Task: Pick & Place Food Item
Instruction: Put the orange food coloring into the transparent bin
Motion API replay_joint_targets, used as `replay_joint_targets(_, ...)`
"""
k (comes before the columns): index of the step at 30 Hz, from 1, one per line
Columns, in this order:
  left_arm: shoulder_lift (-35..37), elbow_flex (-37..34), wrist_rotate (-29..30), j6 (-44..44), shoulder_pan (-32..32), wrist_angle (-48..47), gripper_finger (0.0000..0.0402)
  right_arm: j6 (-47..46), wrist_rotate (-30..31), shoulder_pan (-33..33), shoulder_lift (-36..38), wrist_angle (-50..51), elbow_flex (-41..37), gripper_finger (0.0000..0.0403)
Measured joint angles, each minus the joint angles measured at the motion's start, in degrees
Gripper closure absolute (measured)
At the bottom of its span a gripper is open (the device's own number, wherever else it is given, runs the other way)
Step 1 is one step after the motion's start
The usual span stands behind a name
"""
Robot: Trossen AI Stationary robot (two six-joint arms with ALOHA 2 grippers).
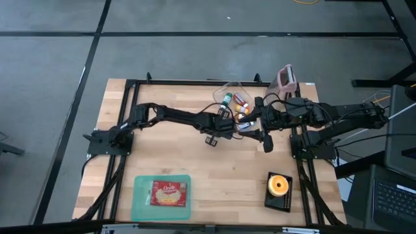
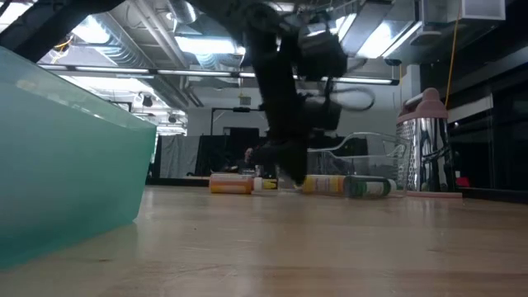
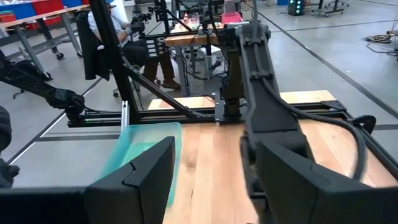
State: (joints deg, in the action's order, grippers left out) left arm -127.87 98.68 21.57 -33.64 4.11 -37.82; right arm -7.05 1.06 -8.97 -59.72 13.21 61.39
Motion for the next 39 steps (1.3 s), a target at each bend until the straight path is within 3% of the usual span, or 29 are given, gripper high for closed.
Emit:
replay_joint_targets(6,0.17,3.44,15.22,5.59,-2.14,-2.64,0.0239,0.13,0.01,-1.01,0.00,0.00,0.00,0.0181)
replay_joint_targets(8,0.17,5.58,11.55,10.57,-0.52,-10.42,0.0222,0.17,0.00,-1.34,0.00,0.00,0.00,0.0181)
replay_joint_targets(11,0.42,6.72,0.67,16.87,2.35,-19.59,0.0203,0.18,0.01,-2.03,0.00,0.02,0.02,0.0181)
replay_joint_targets(16,0.43,6.66,0.34,15.45,4.78,-25.37,0.0175,0.63,-0.02,-3.25,0.02,0.07,0.02,0.0181)
replay_joint_targets(20,0.44,6.66,-6.72,13.40,5.57,-24.67,0.0156,1.51,0.01,-4.18,0.02,0.63,0.02,0.0181)
replay_joint_targets(31,0.46,6.66,-5.71,13.82,7.89,-23.71,0.0138,3.05,0.00,-5.40,0.02,1.85,0.02,0.0181)
replay_joint_targets(39,0.15,6.70,-9.94,15.07,10.73,-22.77,0.0137,3.26,0.00,-5.40,0.02,2.38,0.02,0.0181)
